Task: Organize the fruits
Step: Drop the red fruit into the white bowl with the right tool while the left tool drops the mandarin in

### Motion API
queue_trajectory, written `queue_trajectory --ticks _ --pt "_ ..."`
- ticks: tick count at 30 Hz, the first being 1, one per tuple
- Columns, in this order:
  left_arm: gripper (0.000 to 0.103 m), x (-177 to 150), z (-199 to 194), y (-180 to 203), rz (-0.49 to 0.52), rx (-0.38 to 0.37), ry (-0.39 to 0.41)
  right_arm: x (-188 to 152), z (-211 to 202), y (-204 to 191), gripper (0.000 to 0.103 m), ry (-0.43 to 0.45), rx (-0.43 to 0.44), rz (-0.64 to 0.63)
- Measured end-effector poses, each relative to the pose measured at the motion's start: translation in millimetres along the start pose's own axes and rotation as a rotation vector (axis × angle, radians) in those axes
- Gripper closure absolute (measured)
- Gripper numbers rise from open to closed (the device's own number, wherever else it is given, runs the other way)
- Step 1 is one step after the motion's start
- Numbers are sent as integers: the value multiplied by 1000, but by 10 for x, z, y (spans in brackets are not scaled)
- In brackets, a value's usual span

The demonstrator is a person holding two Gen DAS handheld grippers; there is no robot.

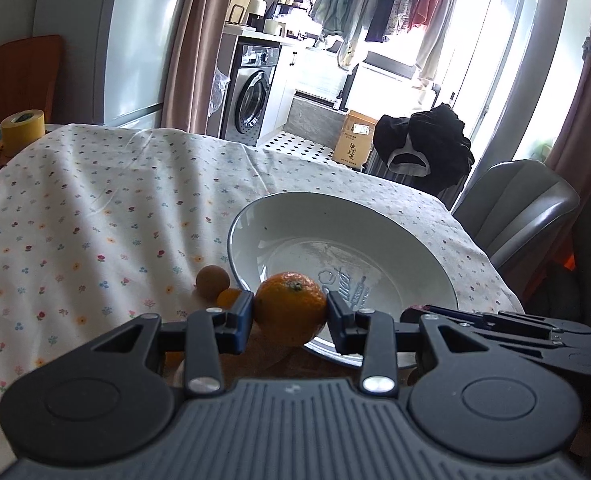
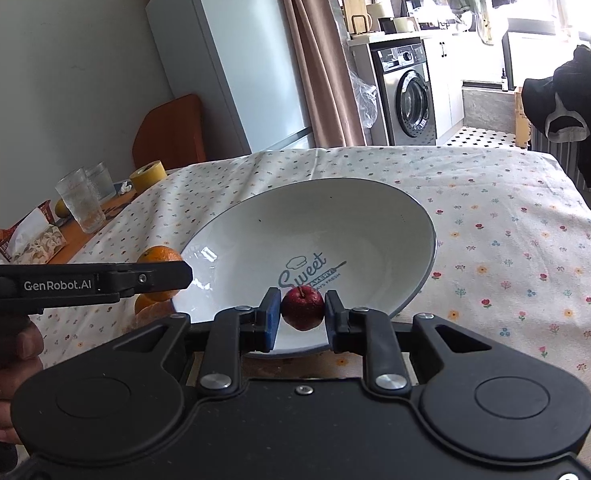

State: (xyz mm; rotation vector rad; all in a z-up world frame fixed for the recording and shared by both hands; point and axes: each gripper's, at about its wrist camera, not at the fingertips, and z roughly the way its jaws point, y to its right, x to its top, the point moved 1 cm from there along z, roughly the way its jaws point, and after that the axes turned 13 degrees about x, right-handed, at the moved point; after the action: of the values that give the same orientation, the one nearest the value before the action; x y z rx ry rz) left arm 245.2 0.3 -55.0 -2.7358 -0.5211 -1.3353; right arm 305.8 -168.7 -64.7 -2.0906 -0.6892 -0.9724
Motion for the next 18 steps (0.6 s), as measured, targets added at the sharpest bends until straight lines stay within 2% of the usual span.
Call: queue_trajectory --ticks 4,8,12,18 --pt "66 23 46 27 11 -14 7 10 -17 -25 74 9 -8 -4" --pt "66 62 84 54 12 -37 6 10 -67 -27 67 21 -30 1" --pt "65 110 130 81 15 -28 9 11 -139 21 63 40 -51 30" --pt "53 132 78 59 -27 -40 28 -1 -246 7 54 65 -62 63"
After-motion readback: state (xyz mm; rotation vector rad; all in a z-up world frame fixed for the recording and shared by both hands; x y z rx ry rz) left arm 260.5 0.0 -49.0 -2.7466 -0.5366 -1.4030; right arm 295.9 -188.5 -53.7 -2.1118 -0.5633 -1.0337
